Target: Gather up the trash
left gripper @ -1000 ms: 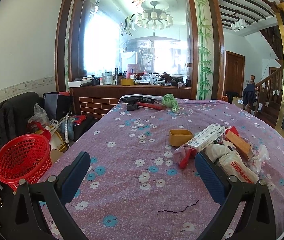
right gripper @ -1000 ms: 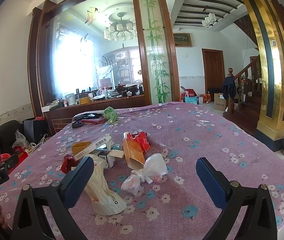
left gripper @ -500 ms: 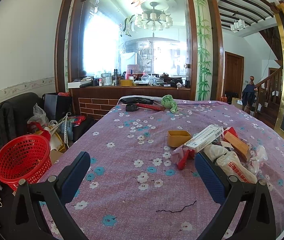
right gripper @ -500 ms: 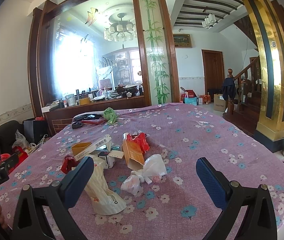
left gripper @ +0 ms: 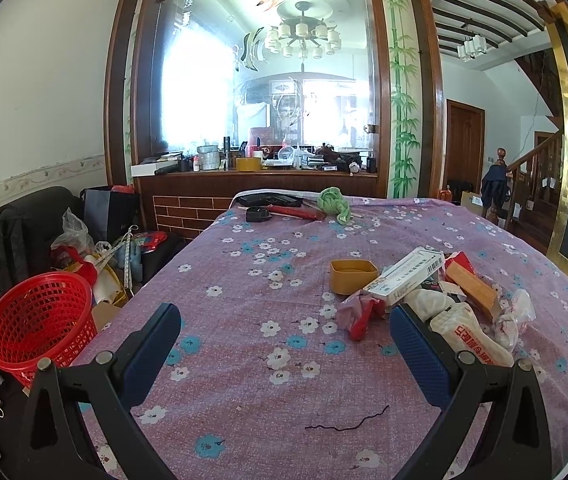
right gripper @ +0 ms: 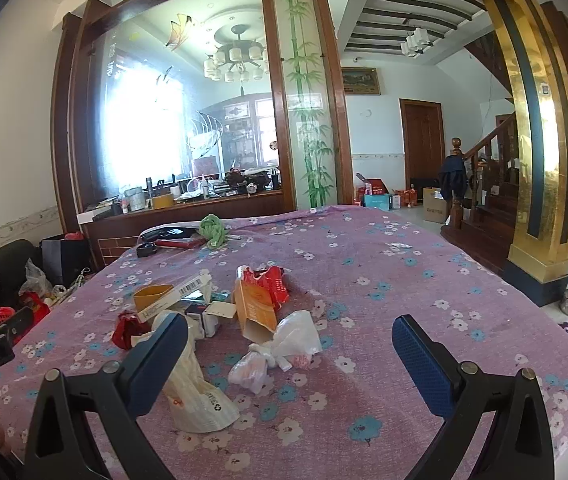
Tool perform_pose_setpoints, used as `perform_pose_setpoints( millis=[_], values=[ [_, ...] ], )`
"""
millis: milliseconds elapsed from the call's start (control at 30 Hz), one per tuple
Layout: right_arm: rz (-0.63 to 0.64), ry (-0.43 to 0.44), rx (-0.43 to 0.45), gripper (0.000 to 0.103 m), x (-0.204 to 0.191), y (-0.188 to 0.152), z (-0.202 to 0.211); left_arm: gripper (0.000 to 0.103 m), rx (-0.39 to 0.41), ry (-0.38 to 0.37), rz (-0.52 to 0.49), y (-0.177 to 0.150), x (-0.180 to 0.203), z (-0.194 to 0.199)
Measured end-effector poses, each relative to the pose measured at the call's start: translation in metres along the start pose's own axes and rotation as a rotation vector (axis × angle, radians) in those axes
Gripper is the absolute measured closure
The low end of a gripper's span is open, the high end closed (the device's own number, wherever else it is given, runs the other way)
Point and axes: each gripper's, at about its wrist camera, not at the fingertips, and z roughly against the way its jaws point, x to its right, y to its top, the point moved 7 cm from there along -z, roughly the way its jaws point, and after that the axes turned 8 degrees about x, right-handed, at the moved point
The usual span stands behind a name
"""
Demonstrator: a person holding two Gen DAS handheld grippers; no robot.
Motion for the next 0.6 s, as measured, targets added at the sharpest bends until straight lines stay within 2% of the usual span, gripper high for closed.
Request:
perform_pose_setpoints(
  millis=[300, 500, 600],
  values=[
    [0.001, -0.012, -0.033, 0.000, 0.010, -0.003, -0.011, 0.000, -0.029, -0.027, -0.030, 0.002, 0.011, -0.014],
    [-0.042, 0.041, -0.139, 0.000, 0.017, -0.009, -0.029, 0.000, -0.129, -0.078, -0.067, -0.006, 0.021, -0.039],
    [-0.072, 0.069, -0.200, 0.000, 0.018, -0.014, -0.041, 0.000, -0.206, -0.114, -0.094, -0.013, 0.028, -0.056]
  ],
)
